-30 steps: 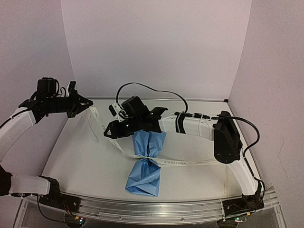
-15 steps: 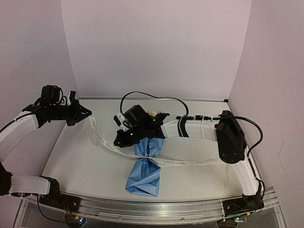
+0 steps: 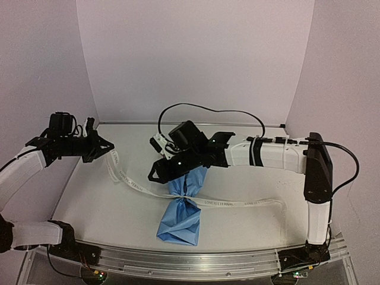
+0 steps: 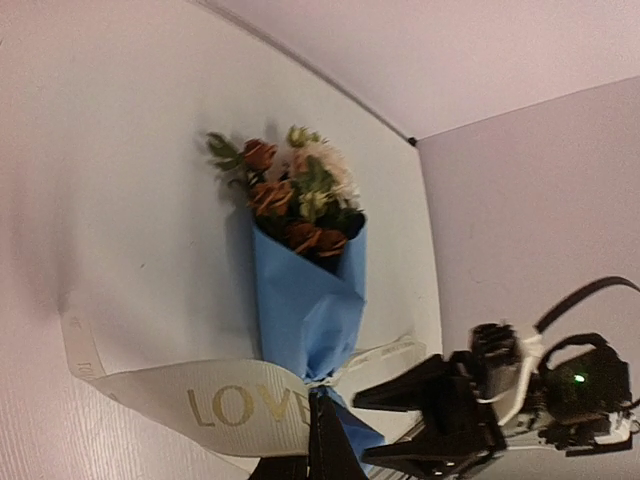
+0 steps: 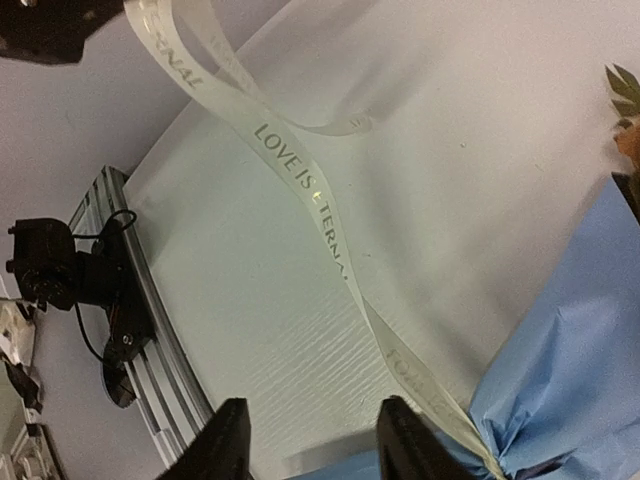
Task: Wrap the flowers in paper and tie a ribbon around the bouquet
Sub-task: Pass from the left arm to the right
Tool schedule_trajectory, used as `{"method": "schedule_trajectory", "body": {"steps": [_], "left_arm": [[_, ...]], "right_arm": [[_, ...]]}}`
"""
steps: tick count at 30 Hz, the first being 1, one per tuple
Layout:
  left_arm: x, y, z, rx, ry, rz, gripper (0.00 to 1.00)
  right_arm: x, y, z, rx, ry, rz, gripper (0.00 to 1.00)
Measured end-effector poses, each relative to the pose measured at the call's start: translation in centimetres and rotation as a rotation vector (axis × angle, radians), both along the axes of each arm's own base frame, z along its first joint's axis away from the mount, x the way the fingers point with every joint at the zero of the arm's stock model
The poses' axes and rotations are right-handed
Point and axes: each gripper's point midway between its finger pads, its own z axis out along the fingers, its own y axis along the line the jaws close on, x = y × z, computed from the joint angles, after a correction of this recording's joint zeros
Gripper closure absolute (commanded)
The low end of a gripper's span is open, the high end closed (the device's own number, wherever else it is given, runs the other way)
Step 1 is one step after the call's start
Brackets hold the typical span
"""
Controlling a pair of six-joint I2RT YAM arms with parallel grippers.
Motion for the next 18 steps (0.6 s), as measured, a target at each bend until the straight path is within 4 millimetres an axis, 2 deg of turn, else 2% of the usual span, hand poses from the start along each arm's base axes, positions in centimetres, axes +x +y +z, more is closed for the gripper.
{"method": "schedule_trajectory", "body": {"steps": [3,6,11,15,18], "left_arm": [[-0.9,-0.6,4.7,-0.045,-0.129,-0.046,1.00],[-1.9,-1.0,7.2,-0.079,-0.204,-0.087,1.00],[-2.6,-1.5,7.7,-0.099,-0.212,-0.125,1.00],[-2.7,-1.6,7.7,-0.103,-0.210,-0.134,1.00],[-2.7,-1.6,7.7,-0.104,-0.208,-0.134,1.00]], "right_arm": [[0.6,2.1,0.3,0.032,-0.027,0.043,0.37],[1.4,4.0,-0.1,0.055,-0.048,0.070,0.35],[2.7,6.5,-1.0,0.079,-0.080,0.087,0.39],[3.1,7.0,-1.9,0.078,-0.083,0.090,0.48],[3.1,7.0,-1.9,0.077,-0.080,0.087,0.48]]}}
